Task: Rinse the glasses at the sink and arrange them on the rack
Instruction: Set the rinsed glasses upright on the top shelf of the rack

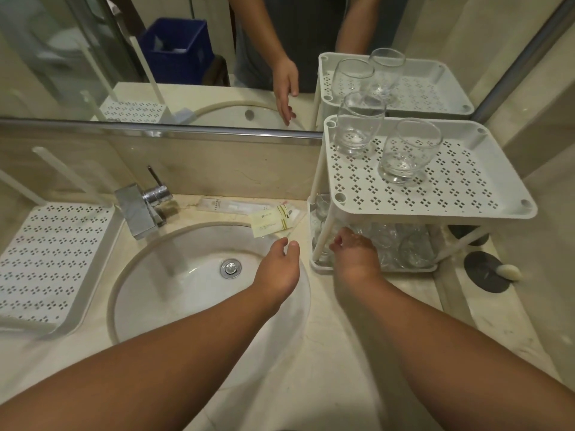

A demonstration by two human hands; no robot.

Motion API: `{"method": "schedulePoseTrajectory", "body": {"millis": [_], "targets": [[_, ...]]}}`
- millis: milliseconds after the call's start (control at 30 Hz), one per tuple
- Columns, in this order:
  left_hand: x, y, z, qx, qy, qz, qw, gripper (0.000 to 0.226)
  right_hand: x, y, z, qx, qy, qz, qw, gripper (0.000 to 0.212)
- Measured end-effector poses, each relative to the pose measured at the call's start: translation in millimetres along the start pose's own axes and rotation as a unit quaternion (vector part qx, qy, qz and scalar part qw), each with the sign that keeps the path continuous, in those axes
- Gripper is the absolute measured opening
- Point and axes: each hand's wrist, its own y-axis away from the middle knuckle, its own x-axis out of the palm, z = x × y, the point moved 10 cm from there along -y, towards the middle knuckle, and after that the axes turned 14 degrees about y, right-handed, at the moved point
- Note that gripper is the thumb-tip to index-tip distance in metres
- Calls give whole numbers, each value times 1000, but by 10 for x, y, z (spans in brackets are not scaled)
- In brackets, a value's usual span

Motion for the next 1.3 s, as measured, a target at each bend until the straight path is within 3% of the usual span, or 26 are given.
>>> {"method": "schedulePoseTrajectory", "body": {"millis": [433,700,1300], "targets": [[306,382,-41,10,-15,60,998,54,-620,790,-493,92,-138,-92,982,13],[637,629,-136,56,-24,126,990,51,-875,1395,-637,69,-194,-163,965,16],[1233,1213,-1054,220,52,213,950,22,-2138,1897,-1004,43,-170,-406,897,8]]}}
